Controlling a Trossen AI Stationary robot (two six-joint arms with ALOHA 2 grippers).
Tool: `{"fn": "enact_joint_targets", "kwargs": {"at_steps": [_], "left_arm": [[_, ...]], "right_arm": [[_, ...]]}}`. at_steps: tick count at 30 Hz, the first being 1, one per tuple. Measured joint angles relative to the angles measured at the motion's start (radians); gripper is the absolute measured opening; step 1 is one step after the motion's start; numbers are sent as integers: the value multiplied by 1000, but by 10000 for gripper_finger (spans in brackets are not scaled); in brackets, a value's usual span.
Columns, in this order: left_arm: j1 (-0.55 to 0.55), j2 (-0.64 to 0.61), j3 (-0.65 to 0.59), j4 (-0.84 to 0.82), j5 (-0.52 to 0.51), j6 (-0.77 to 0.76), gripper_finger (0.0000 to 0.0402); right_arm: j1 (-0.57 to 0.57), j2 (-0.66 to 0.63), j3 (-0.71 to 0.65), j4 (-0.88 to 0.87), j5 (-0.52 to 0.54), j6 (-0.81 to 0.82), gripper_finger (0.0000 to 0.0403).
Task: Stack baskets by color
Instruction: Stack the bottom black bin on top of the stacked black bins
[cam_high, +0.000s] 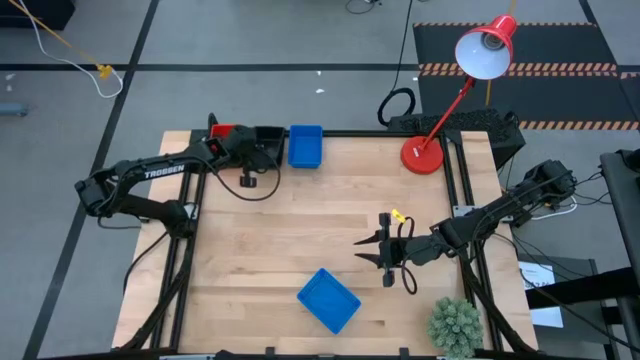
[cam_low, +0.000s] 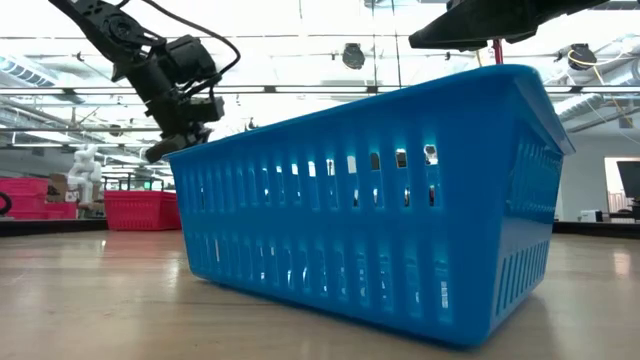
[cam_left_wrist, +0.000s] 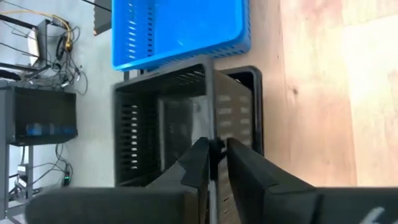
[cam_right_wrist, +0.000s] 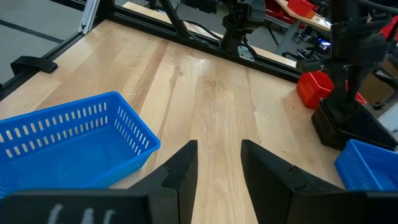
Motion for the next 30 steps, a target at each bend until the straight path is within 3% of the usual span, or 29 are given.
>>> {"fn": "enact_joint_targets", "kwargs": {"at_steps": [14, 22, 26, 30], "left_arm": [[0, 0, 0, 29, -1, -54, 149], [0, 0, 0, 36, -9, -217, 207], [-2, 0, 0, 35, -9, -287, 181], [-3, 0, 0, 35, 0, -319, 99]], "right_arm": [[0, 0, 0, 0, 0, 0, 118], [0, 0, 0, 0, 0, 0, 118], [0, 0, 0, 0, 0, 1, 118], [0, 0, 0, 0, 0, 1, 118]]}}
